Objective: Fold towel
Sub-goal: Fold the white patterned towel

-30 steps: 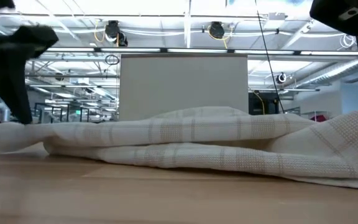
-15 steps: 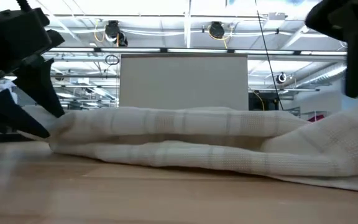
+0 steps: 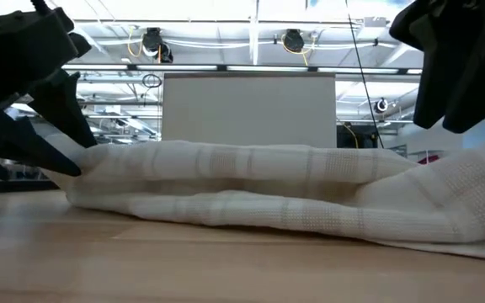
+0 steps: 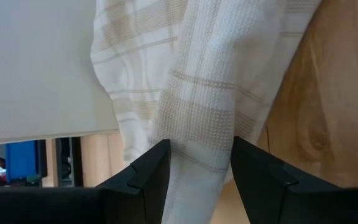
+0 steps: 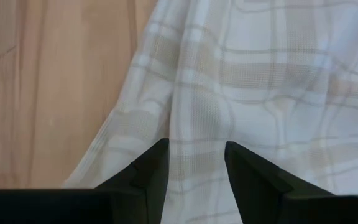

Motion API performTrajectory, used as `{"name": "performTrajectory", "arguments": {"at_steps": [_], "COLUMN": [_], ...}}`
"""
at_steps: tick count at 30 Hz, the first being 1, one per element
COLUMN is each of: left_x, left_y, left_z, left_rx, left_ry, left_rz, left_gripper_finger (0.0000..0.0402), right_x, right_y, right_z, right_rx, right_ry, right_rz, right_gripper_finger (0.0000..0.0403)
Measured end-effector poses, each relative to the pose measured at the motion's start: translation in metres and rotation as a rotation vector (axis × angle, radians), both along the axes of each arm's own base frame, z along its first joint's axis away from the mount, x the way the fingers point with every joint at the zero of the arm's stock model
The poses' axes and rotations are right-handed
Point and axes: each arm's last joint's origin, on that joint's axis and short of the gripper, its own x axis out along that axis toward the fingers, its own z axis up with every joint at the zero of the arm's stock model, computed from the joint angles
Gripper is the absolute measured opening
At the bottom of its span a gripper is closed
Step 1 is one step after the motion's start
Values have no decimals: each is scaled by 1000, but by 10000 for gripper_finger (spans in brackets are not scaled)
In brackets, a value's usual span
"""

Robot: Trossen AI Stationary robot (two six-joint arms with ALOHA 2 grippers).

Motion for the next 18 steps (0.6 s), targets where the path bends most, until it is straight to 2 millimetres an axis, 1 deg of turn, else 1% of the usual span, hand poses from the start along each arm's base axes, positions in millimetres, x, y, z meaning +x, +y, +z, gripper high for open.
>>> {"name": "performTrajectory", "arguments": {"at_steps": [4, 9, 12, 15, 18], "left_x": [1, 3, 3, 4, 7], "left_y": [3, 7, 7, 9, 12], "left_z": [0, 0, 0, 0, 0], "left_rx": [13, 22, 29, 32, 34], "left_ry": [6, 16, 26, 30, 32], "left_rz": [9, 20, 10, 14, 26], "left_gripper_finger": [172, 172, 172, 172, 168], "right_x": [2, 4, 5, 5, 6], "right_y": [-2, -2, -1, -1, -2], "right_z": [-4, -27, -36, -38, -38], "right_rx": [-13, -5, -4, -8, -6], "right_ry": [14, 95, 130, 130, 128], "right_rz": [-8, 1, 5, 3, 2], "right_gripper_finger": [146, 146, 146, 145, 132]}}
